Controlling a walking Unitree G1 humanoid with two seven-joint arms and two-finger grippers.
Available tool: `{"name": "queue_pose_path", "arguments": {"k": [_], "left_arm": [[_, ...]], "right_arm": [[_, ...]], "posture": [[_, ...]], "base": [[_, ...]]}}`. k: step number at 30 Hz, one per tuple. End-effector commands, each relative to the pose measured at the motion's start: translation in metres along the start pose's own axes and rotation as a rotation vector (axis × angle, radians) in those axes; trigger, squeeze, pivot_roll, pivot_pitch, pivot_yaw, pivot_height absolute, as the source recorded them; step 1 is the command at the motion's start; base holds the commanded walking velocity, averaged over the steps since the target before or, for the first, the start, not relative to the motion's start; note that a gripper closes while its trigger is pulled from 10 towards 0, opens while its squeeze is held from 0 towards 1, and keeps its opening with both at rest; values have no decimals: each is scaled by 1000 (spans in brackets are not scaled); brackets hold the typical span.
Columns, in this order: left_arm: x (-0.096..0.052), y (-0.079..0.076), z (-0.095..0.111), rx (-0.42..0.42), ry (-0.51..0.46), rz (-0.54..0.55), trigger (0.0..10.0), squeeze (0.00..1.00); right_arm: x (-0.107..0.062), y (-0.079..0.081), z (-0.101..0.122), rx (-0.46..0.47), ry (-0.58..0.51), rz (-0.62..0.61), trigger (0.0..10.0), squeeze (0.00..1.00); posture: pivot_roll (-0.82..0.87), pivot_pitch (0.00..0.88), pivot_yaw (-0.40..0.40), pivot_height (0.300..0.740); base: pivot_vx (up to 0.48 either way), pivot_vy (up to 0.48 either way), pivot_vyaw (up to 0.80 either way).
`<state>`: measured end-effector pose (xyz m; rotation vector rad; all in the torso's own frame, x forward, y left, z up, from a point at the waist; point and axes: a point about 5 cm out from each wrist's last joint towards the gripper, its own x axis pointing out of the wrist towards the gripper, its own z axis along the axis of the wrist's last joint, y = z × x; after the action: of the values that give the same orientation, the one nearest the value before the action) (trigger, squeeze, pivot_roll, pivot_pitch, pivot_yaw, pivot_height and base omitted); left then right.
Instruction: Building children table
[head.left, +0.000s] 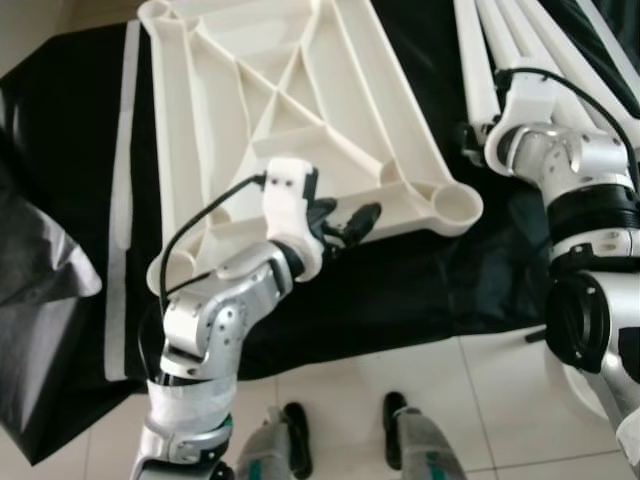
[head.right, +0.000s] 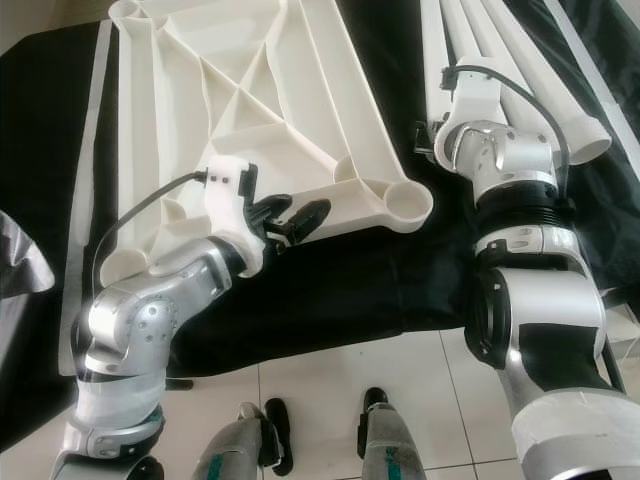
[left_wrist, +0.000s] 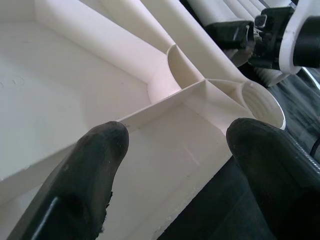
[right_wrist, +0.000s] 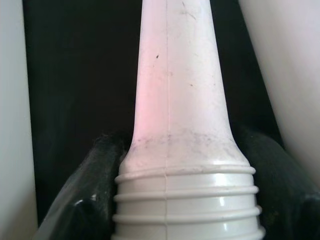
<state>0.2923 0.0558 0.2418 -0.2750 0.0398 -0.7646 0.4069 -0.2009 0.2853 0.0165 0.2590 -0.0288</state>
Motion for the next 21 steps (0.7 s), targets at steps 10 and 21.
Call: {"name": "queue_pose_path", "arguments": {"k": [10,21], "left_arm": [[4,1,7,-7,-45,1,10000,0],[-16,-7,-1,97,18,-249,10000,0]], "right_arm": [[-20,5,-59,38,62,5,10000,0],[-73,18,-112,72,-15,-8,10000,0]], "posture": [[-91,263,70,740],[-108,210,42,740]], "base": [[0,0,0],[0,0,0]]}}
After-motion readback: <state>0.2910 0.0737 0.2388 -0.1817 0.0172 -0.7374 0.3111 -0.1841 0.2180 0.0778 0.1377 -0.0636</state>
